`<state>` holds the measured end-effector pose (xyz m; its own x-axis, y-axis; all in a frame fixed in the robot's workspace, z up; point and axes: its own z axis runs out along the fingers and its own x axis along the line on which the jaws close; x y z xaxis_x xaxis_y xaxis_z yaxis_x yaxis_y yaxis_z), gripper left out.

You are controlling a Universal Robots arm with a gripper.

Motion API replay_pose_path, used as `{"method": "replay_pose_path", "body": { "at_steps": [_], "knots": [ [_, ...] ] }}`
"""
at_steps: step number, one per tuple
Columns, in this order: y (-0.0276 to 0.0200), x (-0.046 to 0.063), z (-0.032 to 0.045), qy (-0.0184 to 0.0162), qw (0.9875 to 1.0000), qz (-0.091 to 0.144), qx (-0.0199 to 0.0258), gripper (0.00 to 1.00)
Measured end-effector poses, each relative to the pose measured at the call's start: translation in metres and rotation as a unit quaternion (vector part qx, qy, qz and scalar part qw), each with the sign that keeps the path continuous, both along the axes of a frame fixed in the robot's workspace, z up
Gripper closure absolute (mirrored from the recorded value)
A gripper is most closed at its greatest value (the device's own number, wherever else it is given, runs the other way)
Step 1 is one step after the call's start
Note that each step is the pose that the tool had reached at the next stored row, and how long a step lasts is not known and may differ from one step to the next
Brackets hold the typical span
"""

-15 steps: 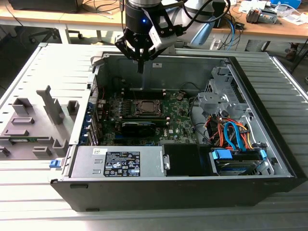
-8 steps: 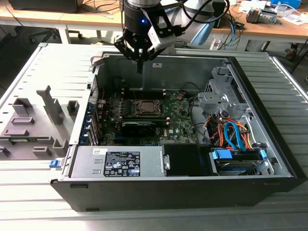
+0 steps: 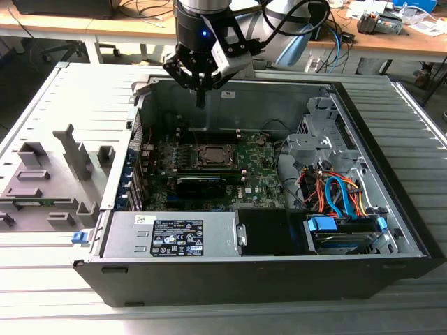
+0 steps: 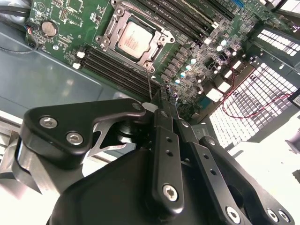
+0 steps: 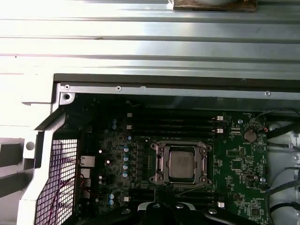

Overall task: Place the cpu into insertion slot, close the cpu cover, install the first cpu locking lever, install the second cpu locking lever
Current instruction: 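Install the first cpu locking lever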

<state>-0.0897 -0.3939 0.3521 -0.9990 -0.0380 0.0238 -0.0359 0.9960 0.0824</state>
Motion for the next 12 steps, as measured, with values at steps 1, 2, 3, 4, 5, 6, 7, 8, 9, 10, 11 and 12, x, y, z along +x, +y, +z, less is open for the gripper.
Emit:
{"method": "replay_pose_path", "body": {
  "at_steps": [1,2,3,4,5,6,7,8,9,10,11,12],
  "knots": [
    [0.0000,-0.0006,-0.0028,-0.0001,1.0000,0.000,0.0000,0.89],
    [0.0000,-0.0006,-0.0029,0.0000,1.0000,0.000,0.0000,0.89],
    [0.0000,-0.0006,-0.0030,0.0000,1.0000,0.000,0.0000,0.89],
    [0.0000,-0.0008,-0.0033,0.0000,1.0000,0.000,0.0000,0.89],
    [0.0000,-0.0009,-0.0035,0.0000,1.0000,0.000,0.0000,0.89],
    [0.0000,-0.0010,-0.0038,0.0000,1.0000,0.000,0.0000,0.89],
    [0.0000,-0.0010,-0.0045,0.0000,1.0000,0.000,0.0001,0.89],
    [0.0000,-0.0010,-0.0050,0.0000,1.0000,0.000,0.0000,0.89],
    [0.0000,-0.0010,-0.0057,0.0000,1.0000,0.000,0.0000,0.89],
    [0.0000,-0.0011,-0.0061,0.0000,1.0000,0.000,0.0000,0.89],
    [0.0000,-0.0011,-0.0064,0.0000,1.0000,0.000,0.0000,0.89],
    [0.0000,-0.0011,-0.0066,0.0000,1.0000,0.000,0.0000,0.89]
  ]
}}
